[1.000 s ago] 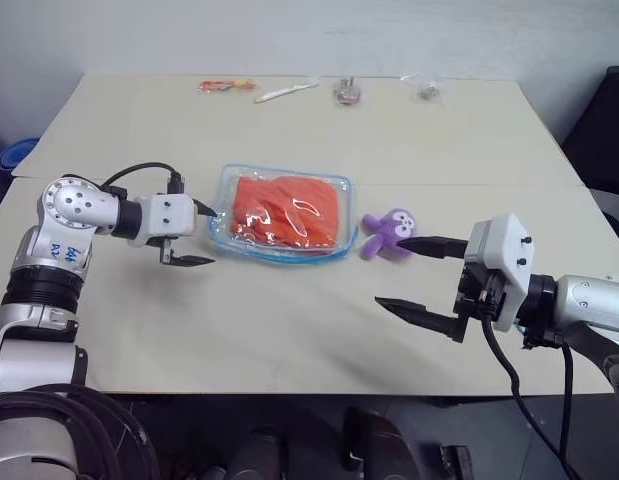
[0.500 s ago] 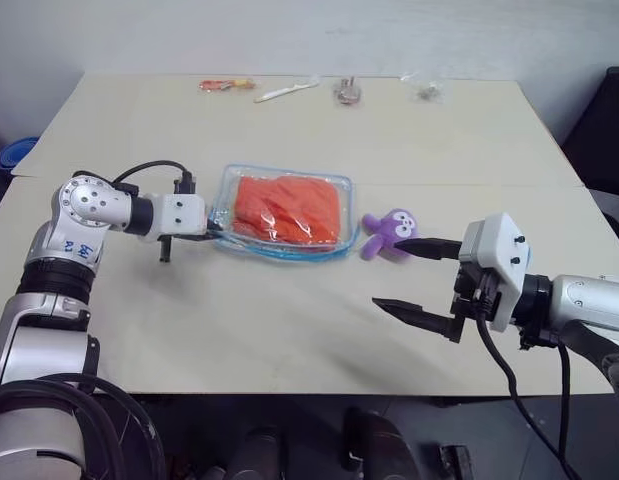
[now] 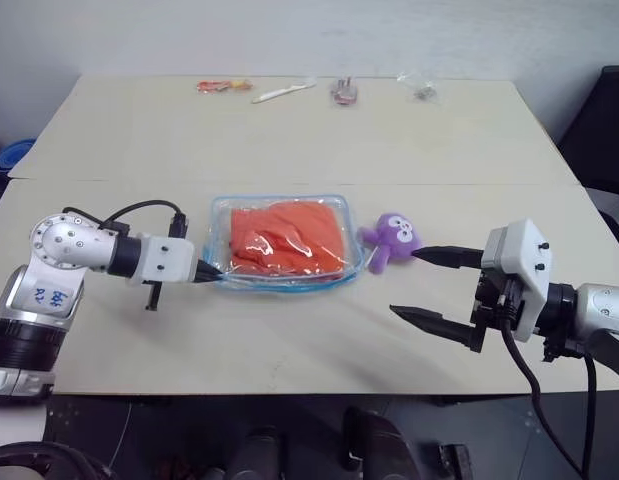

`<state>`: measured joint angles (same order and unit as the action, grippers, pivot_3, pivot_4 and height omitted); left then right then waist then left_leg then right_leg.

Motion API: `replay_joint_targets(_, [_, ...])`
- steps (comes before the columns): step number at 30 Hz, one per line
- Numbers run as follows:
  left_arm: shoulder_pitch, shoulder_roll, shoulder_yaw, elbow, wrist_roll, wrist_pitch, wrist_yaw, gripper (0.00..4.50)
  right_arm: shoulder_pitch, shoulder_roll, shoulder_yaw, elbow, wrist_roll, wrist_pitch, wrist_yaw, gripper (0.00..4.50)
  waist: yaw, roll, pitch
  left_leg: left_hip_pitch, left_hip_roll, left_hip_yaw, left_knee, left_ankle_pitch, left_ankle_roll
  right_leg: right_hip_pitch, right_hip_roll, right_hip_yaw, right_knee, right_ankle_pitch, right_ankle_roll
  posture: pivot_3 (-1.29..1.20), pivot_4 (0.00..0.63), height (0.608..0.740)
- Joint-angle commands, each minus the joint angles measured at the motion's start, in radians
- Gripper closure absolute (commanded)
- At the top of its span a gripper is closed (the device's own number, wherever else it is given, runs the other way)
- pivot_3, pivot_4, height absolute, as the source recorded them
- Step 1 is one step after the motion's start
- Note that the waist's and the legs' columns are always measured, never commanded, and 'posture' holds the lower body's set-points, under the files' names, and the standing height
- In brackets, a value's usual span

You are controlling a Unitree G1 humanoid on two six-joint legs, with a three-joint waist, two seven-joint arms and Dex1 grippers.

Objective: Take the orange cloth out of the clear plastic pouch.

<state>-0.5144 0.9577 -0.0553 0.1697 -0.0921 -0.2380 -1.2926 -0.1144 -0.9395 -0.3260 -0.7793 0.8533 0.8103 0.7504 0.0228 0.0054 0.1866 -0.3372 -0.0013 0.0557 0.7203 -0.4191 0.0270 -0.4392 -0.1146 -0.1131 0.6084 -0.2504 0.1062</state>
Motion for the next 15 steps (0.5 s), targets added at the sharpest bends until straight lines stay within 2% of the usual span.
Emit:
replay_joint_targets(1, [0.010, 0.012, 0.040, -0.011, 0.016, -0.011, 0.061, 4.48, 0.015, -0.018, -0.024, -0.032, 0.018, -0.019, 0.017, 0.00, 0.004, 0.000, 0.000, 0.000, 0.000, -0.001, 0.000, 0.000, 0.000, 0.000, 0.000, 0.000, 0.000, 0.000, 0.000, 0.00, 0.150, 0.740])
replay_joint_targets(8, [-0.036, -0.038, -0.003, 0.056, 0.082, -0.082, 0.131, 4.48, 0.002, -0.025, 0.005, 0.004, -0.024, -0.047, 0.048, 0.00, 0.003, 0.000, 0.000, 0.000, -0.001, -0.001, 0.001, 0.000, 0.001, 0.003, 0.000, -0.001, -0.001, 0.000, 0.001, 0.00, 0.150, 0.740])
replay_joint_targets(13, [-0.023, -0.041, 0.013, 0.024, 0.041, -0.018, 0.124, 4.48, 0.001, -0.021, 0.010, 0.009, -0.037, -0.054, 0.054, 0.00, 0.001, 0.000, 0.000, 0.000, -0.001, 0.000, 0.000, 0.000, 0.001, 0.003, 0.000, -0.001, -0.002, 0.000, 0.001, 0.00, 0.150, 0.740])
replay_joint_targets(15, [-0.004, -0.027, 0.021, 0.008, 0.035, -0.010, 0.119, 4.05, 0.003, -0.018, 0.014, 0.011, -0.045, -0.058, 0.056, 0.00, 0.001, 0.000, 0.000, 0.000, -0.001, 0.000, 0.000, 0.000, 0.001, 0.003, 0.000, -0.001, -0.001, 0.000, 0.001, 0.00, 0.150, 0.740])
